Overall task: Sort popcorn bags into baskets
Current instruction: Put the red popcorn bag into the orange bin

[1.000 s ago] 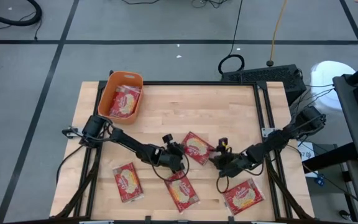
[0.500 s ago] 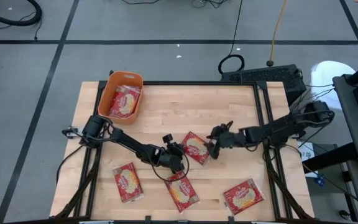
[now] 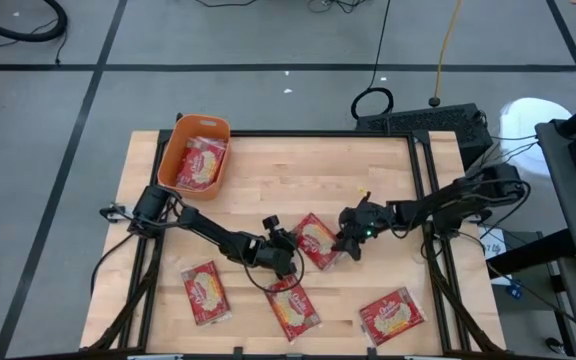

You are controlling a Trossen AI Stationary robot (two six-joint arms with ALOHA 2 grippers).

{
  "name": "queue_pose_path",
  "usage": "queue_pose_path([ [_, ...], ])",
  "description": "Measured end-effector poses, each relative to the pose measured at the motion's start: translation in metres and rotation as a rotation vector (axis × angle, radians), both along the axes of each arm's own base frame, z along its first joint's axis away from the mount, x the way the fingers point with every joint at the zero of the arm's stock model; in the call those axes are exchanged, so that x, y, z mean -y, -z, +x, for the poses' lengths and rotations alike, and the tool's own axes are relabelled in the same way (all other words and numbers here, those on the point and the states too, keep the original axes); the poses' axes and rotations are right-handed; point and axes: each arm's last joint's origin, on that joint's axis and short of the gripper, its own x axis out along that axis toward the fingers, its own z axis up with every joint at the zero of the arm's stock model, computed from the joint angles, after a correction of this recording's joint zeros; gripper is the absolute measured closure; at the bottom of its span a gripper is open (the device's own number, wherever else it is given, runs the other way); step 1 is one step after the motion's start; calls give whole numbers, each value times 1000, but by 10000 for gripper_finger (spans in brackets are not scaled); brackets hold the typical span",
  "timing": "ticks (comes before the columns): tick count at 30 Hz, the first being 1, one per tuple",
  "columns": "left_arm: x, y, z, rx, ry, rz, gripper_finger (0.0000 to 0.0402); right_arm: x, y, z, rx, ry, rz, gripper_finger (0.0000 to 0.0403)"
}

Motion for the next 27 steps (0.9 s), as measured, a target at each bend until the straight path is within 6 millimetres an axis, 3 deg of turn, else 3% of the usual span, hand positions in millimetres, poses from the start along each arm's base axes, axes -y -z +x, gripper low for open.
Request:
queue_pose_path([
  [11, 2, -8, 0, 68, -55, 38, 286, 0, 1, 6, 91, -47, -62, 389],
  [21, 9, -101, -19, 336, -152, -131, 286, 0, -13, 13, 242, -61, -88, 393],
  [27, 45, -132, -39, 418, -25, -166, 286, -8, -31, 19, 453, -89, -103, 401],
])
